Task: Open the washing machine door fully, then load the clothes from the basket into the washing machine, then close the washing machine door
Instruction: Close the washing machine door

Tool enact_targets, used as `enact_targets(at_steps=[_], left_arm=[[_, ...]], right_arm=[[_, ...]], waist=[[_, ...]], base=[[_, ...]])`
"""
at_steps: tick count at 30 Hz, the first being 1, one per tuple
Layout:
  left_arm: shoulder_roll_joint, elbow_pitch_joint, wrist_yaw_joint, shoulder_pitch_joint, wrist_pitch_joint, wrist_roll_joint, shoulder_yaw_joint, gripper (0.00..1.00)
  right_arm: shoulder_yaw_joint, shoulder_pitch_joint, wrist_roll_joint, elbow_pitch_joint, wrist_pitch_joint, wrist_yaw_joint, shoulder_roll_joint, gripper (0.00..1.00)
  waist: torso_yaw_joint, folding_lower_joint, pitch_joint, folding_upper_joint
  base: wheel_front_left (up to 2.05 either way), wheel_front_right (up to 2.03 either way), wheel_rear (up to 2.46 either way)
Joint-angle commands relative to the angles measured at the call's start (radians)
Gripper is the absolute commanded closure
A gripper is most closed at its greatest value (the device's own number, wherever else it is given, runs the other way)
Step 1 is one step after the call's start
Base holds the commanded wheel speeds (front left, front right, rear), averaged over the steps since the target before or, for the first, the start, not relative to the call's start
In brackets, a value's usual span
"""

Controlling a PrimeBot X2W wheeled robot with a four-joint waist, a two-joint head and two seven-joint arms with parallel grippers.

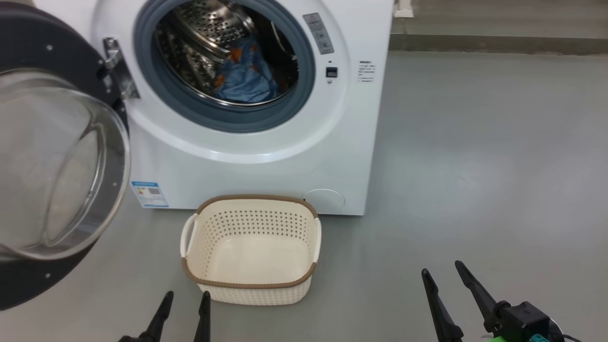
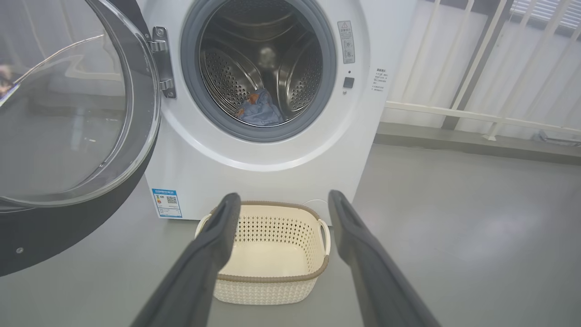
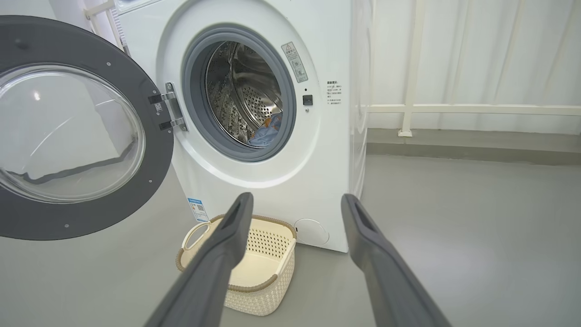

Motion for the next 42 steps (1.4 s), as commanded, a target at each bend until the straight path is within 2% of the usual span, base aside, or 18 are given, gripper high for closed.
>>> enact_targets(at_steps=[1,20,42], left_arm=[[0.004,-0.028,0.006,-0.018,-0.006,0.008,0.036,0.0],[0.052,-0.049,0.027,-0.003,0.005,0.001,0.076,0.0],[0.03,-0.168,0.107,0.07,-0.005,-0.027,0.166,0.0]], right_arm=[[0.03,-0.018,0.008,-0.025,-0.013,0.002,-0.004,0.0],[0.088,-0.024,0.045,-0.045,-0.013,0.002,-0.004,0.0],[0.268,-0.202,0.05,0.055,-0.013,0.002,-0.004,0.0]], waist=[[0.038,0.0,0.003,0.0],[0.314,0.0,-0.002,0.0],[0.368,0.0,0.069,0.0]], base=[[0.0,0.0,0.0],[0.0,0.0,0.0],[-0.01,-0.01,-0.01]])
